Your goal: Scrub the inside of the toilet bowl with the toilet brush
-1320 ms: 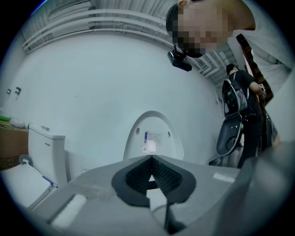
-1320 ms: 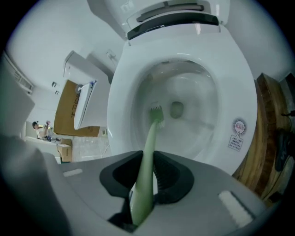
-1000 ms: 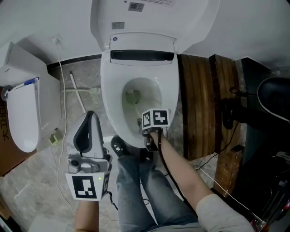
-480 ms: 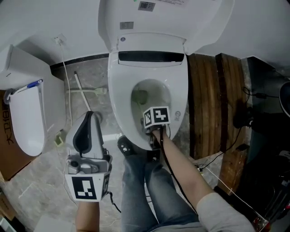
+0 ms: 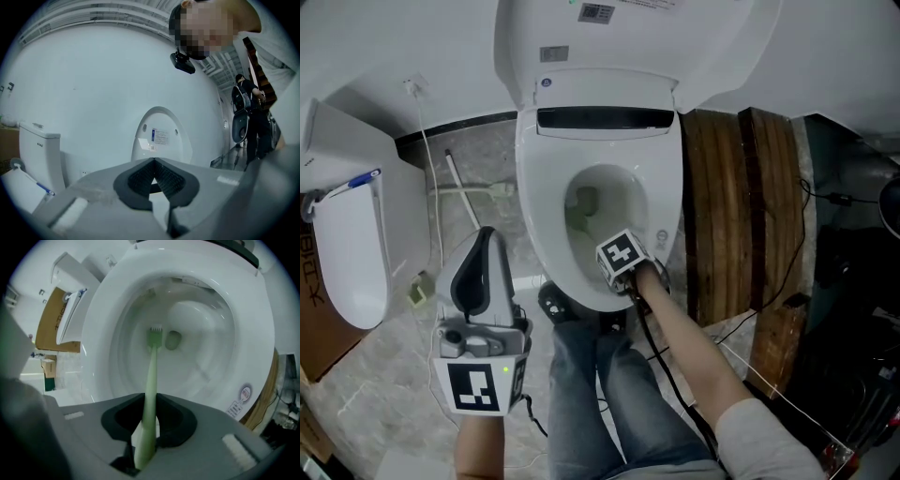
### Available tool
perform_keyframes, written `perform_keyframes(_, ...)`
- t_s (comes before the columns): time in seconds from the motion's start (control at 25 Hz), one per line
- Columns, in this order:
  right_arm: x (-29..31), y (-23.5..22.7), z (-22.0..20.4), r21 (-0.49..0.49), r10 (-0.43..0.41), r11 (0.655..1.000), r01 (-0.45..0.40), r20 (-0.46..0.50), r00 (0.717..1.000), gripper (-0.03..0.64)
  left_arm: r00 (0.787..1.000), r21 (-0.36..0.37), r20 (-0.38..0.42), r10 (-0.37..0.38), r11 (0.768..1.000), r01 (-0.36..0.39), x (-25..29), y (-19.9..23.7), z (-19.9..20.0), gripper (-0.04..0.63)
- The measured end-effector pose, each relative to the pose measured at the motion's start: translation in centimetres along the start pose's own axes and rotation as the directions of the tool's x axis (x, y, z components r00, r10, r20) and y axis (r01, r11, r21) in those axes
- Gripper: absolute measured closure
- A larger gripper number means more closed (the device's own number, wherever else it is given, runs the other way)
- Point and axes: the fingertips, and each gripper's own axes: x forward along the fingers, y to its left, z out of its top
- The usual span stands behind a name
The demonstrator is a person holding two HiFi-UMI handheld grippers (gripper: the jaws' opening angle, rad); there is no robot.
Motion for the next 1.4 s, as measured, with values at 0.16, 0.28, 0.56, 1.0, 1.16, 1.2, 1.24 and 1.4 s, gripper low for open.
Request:
perform_keyframes(0.16,-0.2,-1.2,-1.1,-0.115,-0.077,0.991,0.071,-0.044,0.996,0.543,1.0,-0.006,0.005,-0.007,1.0,0.007,0.4,-0.2,0.1,0.592)
perform_keyframes(0.28,-0.5,-2.0,-1.6,-0.166,-0.125,0.98,0.114,-0.061,0.99,0.543,1.0,-0.014,0.008,-0.012,1.0,0.012,0.7,-0.3,0.3,0.592)
perform_keyframes(0.56,-1.9,-4.7,-0.2,-0.274,-0.313,0.914,0.299,-0.005,0.95,0.543,1.0,-0.016,0.015,-0.015,1.0,0.015,0.7,0.0,0.3,0.592)
perform_keyframes(1.0,-4.2,-8.0,7.2,-0.589,-0.642,0.502,0.634,0.237,0.729,0.545,0.999,-0.031,0.032,-0.006,0.999,0.007,0.6,1.7,0.0,0.592)
perform_keyframes(1.16,-2.9,-8.3,7.3,-0.652,-0.676,0.461,0.602,0.182,0.714,0.545,1.0,-0.03,0.006,0.008,1.0,-0.008,0.4,2.7,-0.7,0.592)
perform_keyframes(1.2,-2.4,-8.3,7.0,-0.648,-0.669,0.488,0.585,0.153,0.727,0.545,1.0,-0.03,0.0,0.015,0.999,-0.015,0.5,3.0,-0.9,0.592)
perform_keyframes(1.24,-2.0,-8.2,6.6,-0.639,-0.657,0.521,0.566,0.123,0.744,0.545,1.0,-0.03,-0.002,0.021,0.999,-0.021,0.5,3.2,-0.9,0.592)
perform_keyframes(1.4,-0.3,-6.7,4.7,-0.553,-0.544,0.694,0.461,0.018,0.839,0.545,1.0,-0.032,0.013,0.022,0.999,-0.022,0.5,3.5,-0.8,0.592)
